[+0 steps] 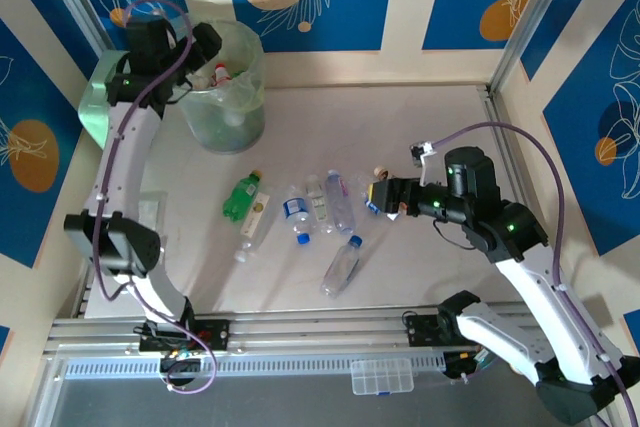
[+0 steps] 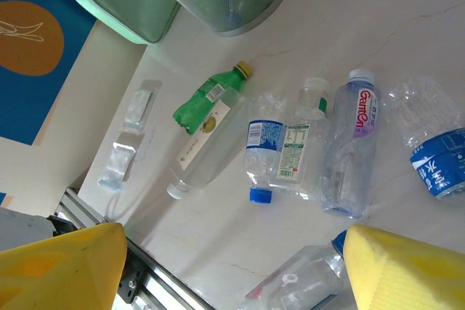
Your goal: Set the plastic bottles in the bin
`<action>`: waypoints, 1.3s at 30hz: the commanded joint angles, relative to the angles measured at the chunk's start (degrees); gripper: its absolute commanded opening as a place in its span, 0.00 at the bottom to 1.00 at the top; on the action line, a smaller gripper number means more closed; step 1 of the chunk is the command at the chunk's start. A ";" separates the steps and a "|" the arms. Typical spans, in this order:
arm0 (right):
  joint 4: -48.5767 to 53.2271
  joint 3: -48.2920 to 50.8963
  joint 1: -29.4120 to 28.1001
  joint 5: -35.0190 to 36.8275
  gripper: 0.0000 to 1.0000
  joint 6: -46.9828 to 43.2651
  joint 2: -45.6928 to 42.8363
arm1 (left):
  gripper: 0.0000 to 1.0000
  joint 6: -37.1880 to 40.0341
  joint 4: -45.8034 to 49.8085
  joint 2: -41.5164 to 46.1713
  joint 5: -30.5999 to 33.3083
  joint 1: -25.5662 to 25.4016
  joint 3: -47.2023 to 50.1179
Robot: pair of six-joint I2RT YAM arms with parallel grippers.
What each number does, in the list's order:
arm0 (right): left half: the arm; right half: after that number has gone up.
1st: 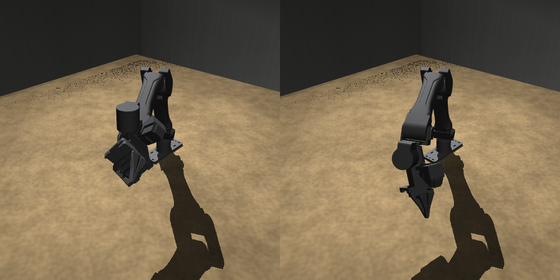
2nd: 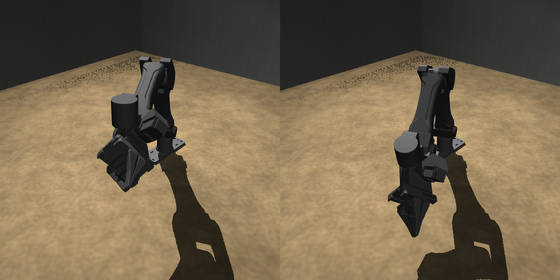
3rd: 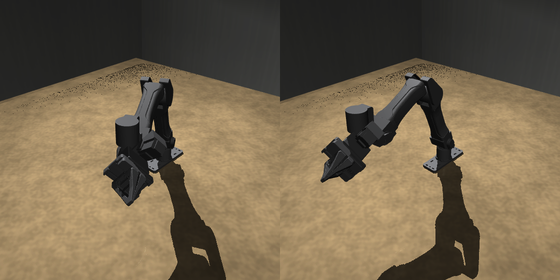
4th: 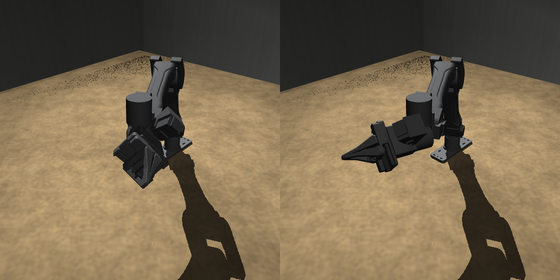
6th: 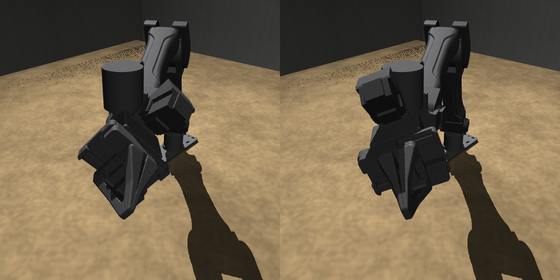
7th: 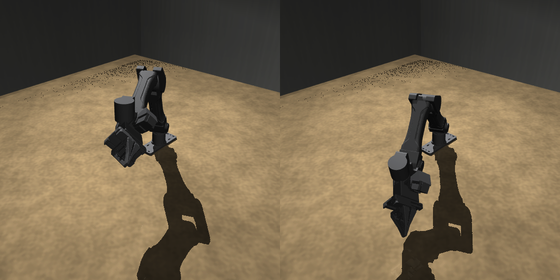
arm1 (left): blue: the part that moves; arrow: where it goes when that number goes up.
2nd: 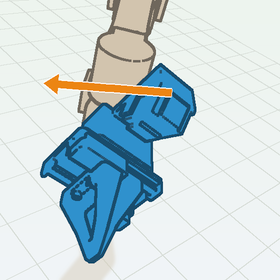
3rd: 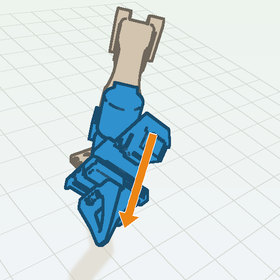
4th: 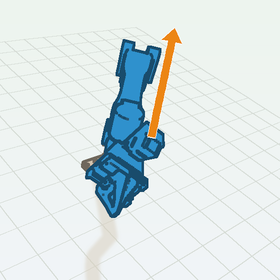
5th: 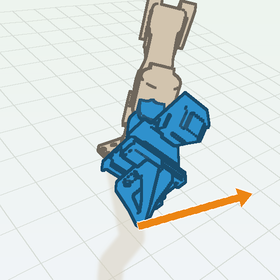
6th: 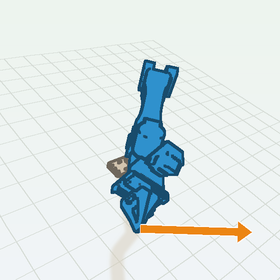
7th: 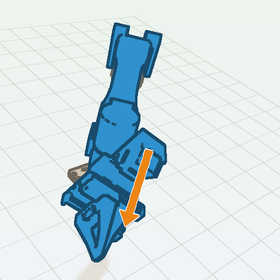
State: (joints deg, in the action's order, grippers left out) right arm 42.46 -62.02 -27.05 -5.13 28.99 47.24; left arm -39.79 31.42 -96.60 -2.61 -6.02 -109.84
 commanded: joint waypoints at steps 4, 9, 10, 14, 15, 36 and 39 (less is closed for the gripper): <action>0.10 2.54 -0.46 -0.07 0.79 0.71 -2.61 | 1.00 -1.47 -3.62 9.23 -0.92 -10.11 6.94; -0.55 4.63 -0.46 0.13 0.79 1.45 -3.74 | 1.00 -17.18 -25.86 17.89 -8.65 -13.06 29.45; -0.67 5.01 -0.46 0.03 0.79 1.67 -3.81 | 1.00 -20.25 -29.17 18.87 -9.97 -13.12 32.80; -0.97 6.59 -0.46 -0.24 0.79 2.30 -4.09 | 1.00 -28.69 -36.24 18.89 -18.40 -14.18 40.25; -0.96 6.79 -0.46 -0.02 0.79 2.30 -4.09 | 0.99 -28.34 -35.96 19.18 -18.82 -15.16 41.33; -3.81 12.96 -0.16 14.65 0.79 6.51 -11.45 | 1.00 16.88 7.36 9.98 -14.39 -44.28 41.27; -3.66 13.26 0.15 16.94 0.79 7.44 -12.76 | 1.00 19.22 12.29 6.78 -7.46 -49.61 38.56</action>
State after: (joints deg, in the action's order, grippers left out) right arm 40.10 -49.30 -27.18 8.08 35.03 35.70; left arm -26.81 35.48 -87.70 -16.19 -51.90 -67.66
